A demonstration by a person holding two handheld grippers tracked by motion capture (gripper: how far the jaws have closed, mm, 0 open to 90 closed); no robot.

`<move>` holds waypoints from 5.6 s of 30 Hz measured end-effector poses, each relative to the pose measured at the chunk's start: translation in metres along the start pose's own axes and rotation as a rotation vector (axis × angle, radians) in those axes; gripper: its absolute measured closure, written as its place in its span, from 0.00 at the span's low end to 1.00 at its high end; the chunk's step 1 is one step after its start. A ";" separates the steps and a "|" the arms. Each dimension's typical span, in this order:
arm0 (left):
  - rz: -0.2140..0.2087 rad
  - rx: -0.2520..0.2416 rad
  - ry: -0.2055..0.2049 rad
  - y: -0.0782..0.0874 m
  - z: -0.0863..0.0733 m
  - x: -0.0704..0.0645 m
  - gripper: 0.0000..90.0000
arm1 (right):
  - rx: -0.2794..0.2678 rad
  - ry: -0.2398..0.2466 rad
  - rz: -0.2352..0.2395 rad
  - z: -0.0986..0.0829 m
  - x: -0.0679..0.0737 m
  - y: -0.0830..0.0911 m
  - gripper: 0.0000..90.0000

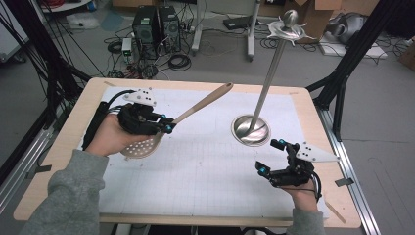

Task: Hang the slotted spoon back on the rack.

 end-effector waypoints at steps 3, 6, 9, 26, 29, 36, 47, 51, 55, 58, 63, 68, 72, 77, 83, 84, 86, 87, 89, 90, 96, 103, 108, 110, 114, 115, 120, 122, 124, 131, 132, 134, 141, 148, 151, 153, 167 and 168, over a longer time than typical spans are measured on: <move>-0.003 -0.004 -0.006 0.001 0.005 0.000 0.87 | -0.001 -0.002 0.000 0.000 -0.001 0.000 0.02; -0.007 -0.014 -0.005 0.002 0.009 -0.001 0.87 | -0.009 -0.004 0.001 0.000 -0.002 0.001 0.02; -0.013 -0.018 -0.005 0.002 0.014 0.000 0.86 | -0.011 -0.009 0.004 -0.001 -0.003 0.002 0.02; -0.023 -0.020 -0.034 -0.009 0.042 -0.002 0.86 | -0.026 -0.030 -0.005 -0.003 -0.008 0.009 0.02; -0.027 -0.030 -0.038 -0.008 0.047 -0.001 0.86 | -0.028 -0.032 -0.008 -0.004 -0.011 0.009 0.02; -0.027 -0.059 -0.037 0.000 0.056 0.002 0.86 | -0.026 -0.041 -0.006 -0.005 -0.011 0.010 0.02; -0.018 -0.080 -0.058 0.010 0.070 0.005 0.86 | -0.022 -0.049 -0.009 -0.007 -0.011 0.011 0.02; -0.030 -0.094 -0.080 0.010 0.076 0.004 0.86 | -0.027 -0.041 -0.008 -0.006 -0.012 0.010 0.02; -0.031 -0.101 -0.072 0.011 0.081 0.009 0.87 | -0.021 -0.048 -0.006 -0.008 -0.013 0.010 0.02; -0.036 -0.114 -0.072 0.013 0.085 0.012 0.87 | -0.020 -0.051 -0.010 -0.010 -0.016 0.010 0.02; -0.045 -0.142 -0.063 0.016 0.092 0.016 0.86 | -0.022 -0.067 -0.012 -0.011 -0.018 0.013 0.02; -0.039 -0.152 -0.060 0.019 0.098 0.017 0.87 | -0.032 -0.060 -0.016 -0.010 -0.018 0.015 0.02; -0.045 -0.167 -0.065 0.022 0.105 0.015 0.87 | -0.035 -0.057 -0.018 -0.010 -0.019 0.016 0.02; -0.047 -0.176 -0.069 0.021 0.113 0.012 0.87 | -0.034 -0.064 -0.016 -0.010 -0.019 0.016 0.02; -0.046 -0.182 -0.075 0.016 0.118 0.010 0.87 | -0.042 -0.064 -0.018 -0.009 -0.020 0.018 0.02; -0.048 -0.180 -0.075 0.015 0.118 0.009 0.87 | -0.043 -0.063 -0.020 -0.009 -0.020 0.018 0.02; -0.049 -0.182 -0.074 0.014 0.120 0.008 0.87 | -0.043 -0.065 -0.019 -0.009 -0.020 0.019 0.02; -0.051 -0.181 -0.080 0.013 0.121 0.007 0.86 | -0.043 -0.064 -0.019 -0.009 -0.020 0.018 0.02; -0.048 -0.177 -0.069 0.011 0.122 0.008 0.87 | -0.042 -0.064 -0.019 -0.009 -0.020 0.019 0.02; -0.048 -0.173 -0.069 0.011 0.122 0.008 0.87 | -0.042 -0.063 -0.019 -0.009 -0.020 0.019 0.02; -0.048 -0.174 -0.063 0.007 0.123 0.008 0.87 | -0.053 -0.062 -0.021 -0.008 -0.020 0.022 0.02; -0.058 -0.169 -0.060 0.001 0.123 0.008 0.86 | -0.052 -0.064 -0.021 -0.008 -0.020 0.022 0.02; -0.056 -0.161 -0.056 -0.004 0.123 0.007 0.87 | -0.054 -0.065 -0.025 -0.008 -0.021 0.022 0.02; -0.051 -0.159 -0.053 -0.006 0.123 0.007 0.87 | -0.050 -0.065 -0.023 -0.008 -0.020 0.022 0.02; -0.047 -0.154 -0.048 -0.011 0.124 0.006 0.87 | -0.050 -0.064 -0.023 -0.008 -0.020 0.021 0.02; -0.045 -0.152 -0.045 -0.012 0.124 0.006 0.87 | -0.049 -0.062 -0.023 -0.008 -0.020 0.021 0.02; -0.053 -0.139 -0.037 -0.020 0.125 0.004 0.87 | -0.051 -0.064 -0.022 -0.008 -0.020 0.021 0.02; -0.056 -0.133 -0.038 -0.024 0.125 0.003 0.87 | -0.051 -0.064 -0.022 -0.008 -0.020 0.021 0.02; -0.063 -0.131 -0.036 -0.027 0.125 0.003 0.87 | -0.052 -0.066 -0.020 -0.008 -0.020 0.022 0.02; -0.080 -0.122 -0.023 -0.038 0.124 0.002 0.87 | -0.048 -0.064 -0.025 -0.008 -0.020 0.022 0.02; -0.081 -0.121 -0.023 -0.039 0.124 0.002 0.87 | -0.047 -0.065 -0.024 -0.008 -0.020 0.021 0.02; -0.084 -0.120 -0.020 -0.042 0.125 0.001 0.87 | -0.043 -0.065 -0.024 -0.008 -0.020 0.021 0.02; -0.082 -0.108 -0.008 -0.049 0.126 -0.002 0.87 | -0.039 -0.057 -0.026 -0.009 -0.020 0.019 0.02; -0.068 -0.092 -0.007 -0.055 0.127 -0.003 0.87 | -0.052 -0.056 -0.030 -0.006 -0.020 0.022 0.02; -0.064 -0.086 -0.010 -0.060 0.128 -0.003 0.87 | -0.060 -0.053 -0.029 -0.004 -0.019 0.024 0.02; -0.067 -0.087 -0.003 -0.063 0.130 -0.004 0.87 | -0.056 -0.054 -0.027 -0.005 -0.019 0.024 0.02; -0.044 -0.052 -0.005 -0.084 0.135 -0.007 0.87 | -0.064 -0.060 -0.029 -0.004 -0.020 0.027 0.02; -0.042 -0.049 -0.003 -0.085 0.135 -0.007 0.87 | -0.068 -0.059 -0.031 -0.004 -0.020 0.027 0.02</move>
Point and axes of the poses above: each handheld gripper's, and its own axes: y roughly backward along the jaws, z roughly out of its top, x roughly to its left, the point moved 9 cm from there along -y, roughly forward along the jaws, and after that the axes turned 8 degrees about x, right-handed, at the moved point
